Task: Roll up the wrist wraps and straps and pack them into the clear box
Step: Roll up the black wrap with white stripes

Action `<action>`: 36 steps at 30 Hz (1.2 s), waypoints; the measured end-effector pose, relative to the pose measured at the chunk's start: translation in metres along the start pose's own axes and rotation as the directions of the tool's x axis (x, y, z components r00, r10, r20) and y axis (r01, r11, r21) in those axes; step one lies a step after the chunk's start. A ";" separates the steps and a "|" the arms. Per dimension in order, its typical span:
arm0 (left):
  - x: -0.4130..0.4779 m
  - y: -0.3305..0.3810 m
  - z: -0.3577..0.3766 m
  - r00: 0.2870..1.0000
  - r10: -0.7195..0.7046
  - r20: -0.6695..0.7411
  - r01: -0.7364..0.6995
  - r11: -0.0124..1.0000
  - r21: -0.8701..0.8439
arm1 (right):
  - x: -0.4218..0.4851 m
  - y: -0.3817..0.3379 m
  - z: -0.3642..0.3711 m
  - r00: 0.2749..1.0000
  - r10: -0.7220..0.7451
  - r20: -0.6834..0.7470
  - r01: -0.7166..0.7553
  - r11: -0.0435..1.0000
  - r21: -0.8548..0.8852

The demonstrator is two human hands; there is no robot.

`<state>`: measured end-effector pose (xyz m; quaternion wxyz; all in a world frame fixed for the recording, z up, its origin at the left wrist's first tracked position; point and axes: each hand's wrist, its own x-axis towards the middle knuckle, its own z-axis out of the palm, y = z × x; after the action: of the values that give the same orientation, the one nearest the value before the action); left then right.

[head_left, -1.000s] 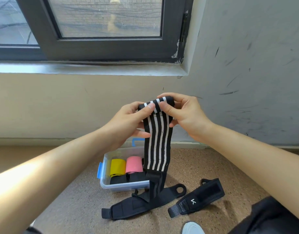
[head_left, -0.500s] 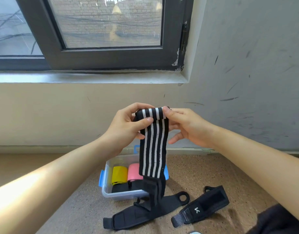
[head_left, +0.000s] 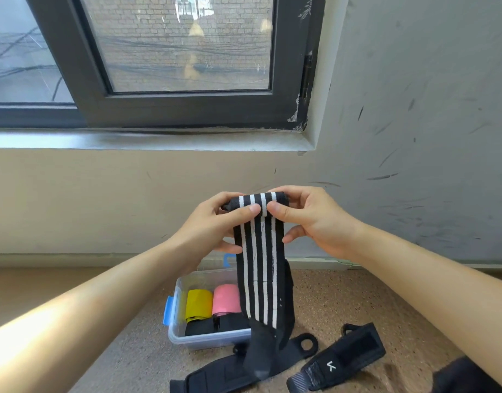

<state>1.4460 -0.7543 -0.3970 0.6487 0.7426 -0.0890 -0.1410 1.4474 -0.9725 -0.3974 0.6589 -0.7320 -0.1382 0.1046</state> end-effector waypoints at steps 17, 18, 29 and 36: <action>-0.002 0.011 0.007 0.952 0.283 -0.120 -0.272 0.957 0.098 | 0.000 -0.011 -0.007 0.960 0.215 0.181 -0.231 0.970 0.074; -0.003 0.011 0.007 0.931 0.343 -0.125 -0.328 0.936 0.127 | 0.000 -0.011 -0.006 0.954 0.233 0.187 -0.255 0.962 0.103; -0.005 0.007 0.003 0.919 0.387 -0.082 -0.365 0.909 0.203 | 0.000 -0.011 -0.003 0.980 0.145 0.136 -0.163 0.977 0.134; -0.004 0.008 0.002 0.990 -0.077 0.119 0.080 0.997 -0.021 | 0.003 -0.008 -0.006 1.000 -0.006 0.030 0.004 0.997 0.075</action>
<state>1.4420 -0.7561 -0.3891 0.6458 0.7274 -0.0963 -0.2112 1.4518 -0.9765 -0.3884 0.6840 -0.7048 -0.1457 0.1191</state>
